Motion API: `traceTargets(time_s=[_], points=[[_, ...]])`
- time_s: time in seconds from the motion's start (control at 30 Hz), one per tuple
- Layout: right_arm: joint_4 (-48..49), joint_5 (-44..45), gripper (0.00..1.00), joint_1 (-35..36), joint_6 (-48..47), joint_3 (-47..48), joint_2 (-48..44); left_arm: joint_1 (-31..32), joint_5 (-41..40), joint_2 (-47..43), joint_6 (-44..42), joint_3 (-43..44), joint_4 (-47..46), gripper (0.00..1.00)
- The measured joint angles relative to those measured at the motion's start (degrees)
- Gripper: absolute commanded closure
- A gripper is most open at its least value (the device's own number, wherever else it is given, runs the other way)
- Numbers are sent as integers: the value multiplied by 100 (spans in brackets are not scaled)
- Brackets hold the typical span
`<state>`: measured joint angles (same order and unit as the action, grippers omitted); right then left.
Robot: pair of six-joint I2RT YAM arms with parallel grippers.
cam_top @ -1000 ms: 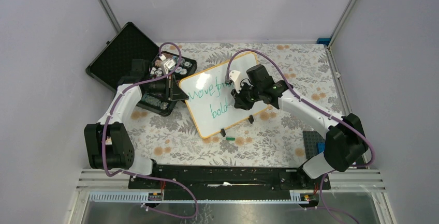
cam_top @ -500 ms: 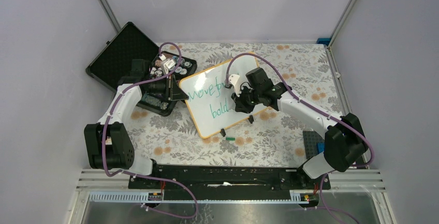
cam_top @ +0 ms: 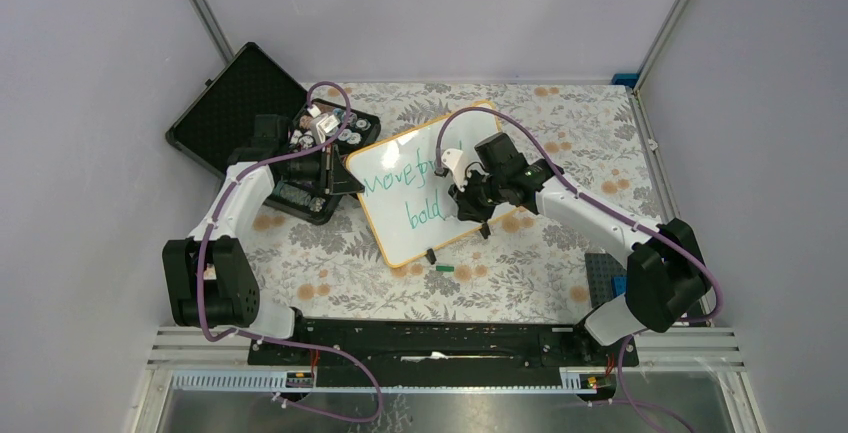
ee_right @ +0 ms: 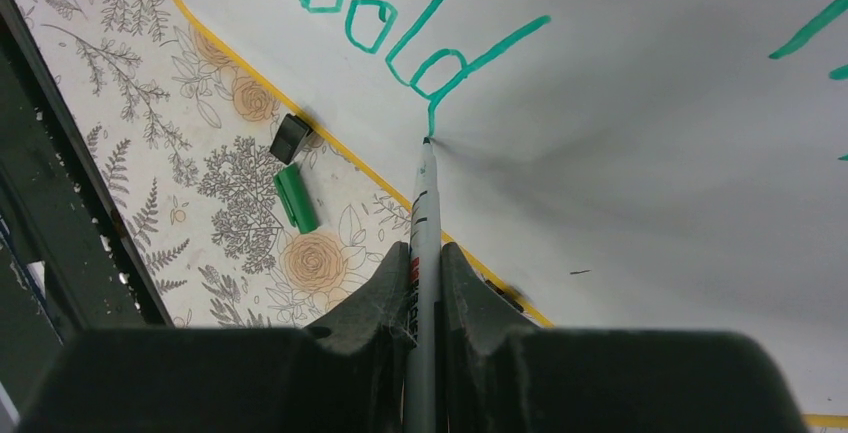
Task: Write a sentence on the whiteboard
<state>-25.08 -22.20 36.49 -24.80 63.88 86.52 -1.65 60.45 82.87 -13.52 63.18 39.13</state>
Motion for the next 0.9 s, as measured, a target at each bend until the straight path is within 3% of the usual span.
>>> traceTargets(time_s=[0.17,0.5,0.9], points=[[-210,-184,100,0,-105,76,-22,0,0,0,2,0,0,99],[-337,-573,100,-184,-129,254,-208,0,2,0,2,0,0,87],[-72,-527,100,-402,140,258,-208,9,-48,-2,-24,4,-11,93]])
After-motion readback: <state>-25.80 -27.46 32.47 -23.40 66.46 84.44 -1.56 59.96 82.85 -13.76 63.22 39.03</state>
